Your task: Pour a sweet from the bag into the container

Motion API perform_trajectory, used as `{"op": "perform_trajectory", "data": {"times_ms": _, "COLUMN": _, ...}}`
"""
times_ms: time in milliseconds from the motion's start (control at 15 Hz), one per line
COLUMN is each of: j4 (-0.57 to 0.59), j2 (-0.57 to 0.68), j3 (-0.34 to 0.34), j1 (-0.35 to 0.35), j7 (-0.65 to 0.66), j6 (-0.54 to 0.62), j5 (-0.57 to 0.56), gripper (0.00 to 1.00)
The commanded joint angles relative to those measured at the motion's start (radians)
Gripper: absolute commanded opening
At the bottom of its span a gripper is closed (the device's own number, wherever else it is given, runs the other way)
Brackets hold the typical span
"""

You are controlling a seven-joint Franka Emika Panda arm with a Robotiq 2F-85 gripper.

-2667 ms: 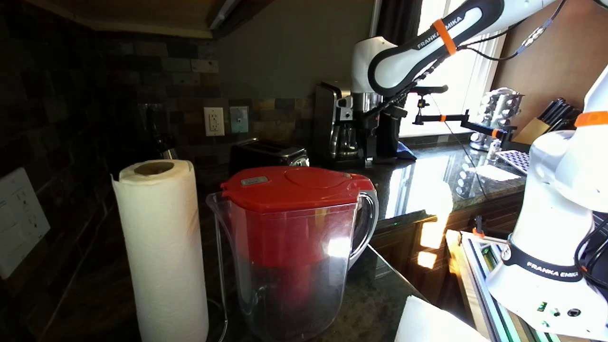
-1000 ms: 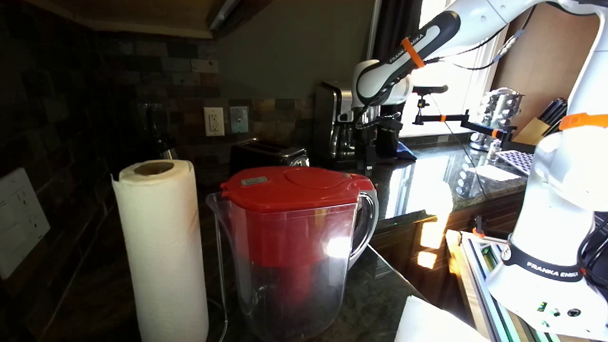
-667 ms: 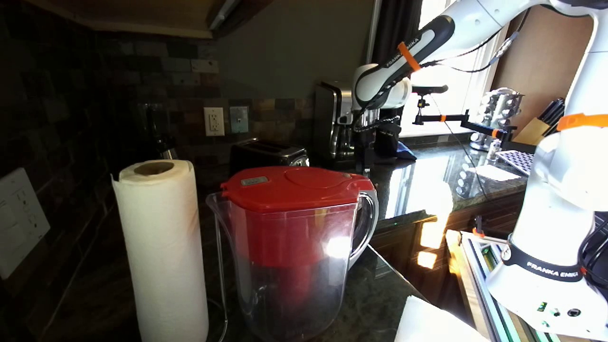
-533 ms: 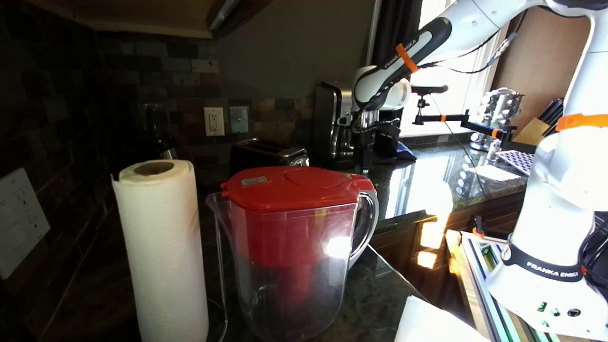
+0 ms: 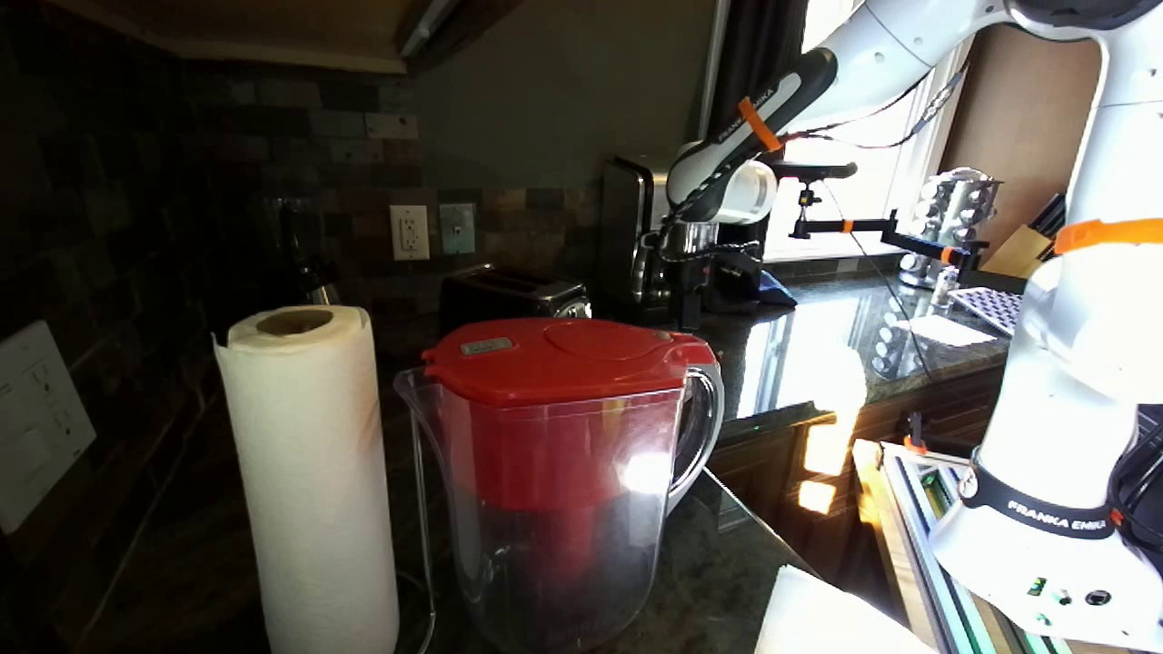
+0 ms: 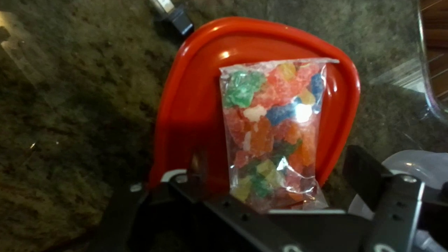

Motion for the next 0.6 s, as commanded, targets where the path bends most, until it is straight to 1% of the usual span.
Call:
{"op": "perform_trajectory", "data": {"times_ms": 0, "j4": 0.039, "j2": 0.052, "j3": 0.02, "j1": -0.023, "j7": -0.027, "j6": 0.011, "j5": 0.043, "gripper": 0.99}}
{"op": "perform_trajectory", "data": {"times_ms": 67, "j4": 0.047, "j2": 0.06, "j3": 0.023, "j1": -0.026, "j7": -0.028, "j6": 0.009, "j5": 0.046, "gripper": 0.8}}
{"op": "perform_trajectory", "data": {"times_ms": 200, "j4": 0.062, "j2": 0.076, "j3": 0.027, "j1": -0.031, "j7": -0.026, "j6": 0.005, "j5": 0.043, "gripper": 0.68}}
{"op": "perform_trajectory", "data": {"times_ms": 400, "j4": 0.079, "j2": 0.092, "j3": 0.033, "j1": -0.041, "j7": -0.023, "j6": 0.003, "j5": 0.033, "gripper": 0.44}}
{"op": "perform_trajectory", "data": {"times_ms": 533, "j4": 0.088, "j2": 0.101, "j3": 0.036, "j1": -0.046, "j7": -0.017, "j6": -0.001, "j5": 0.024, "gripper": 0.3}}
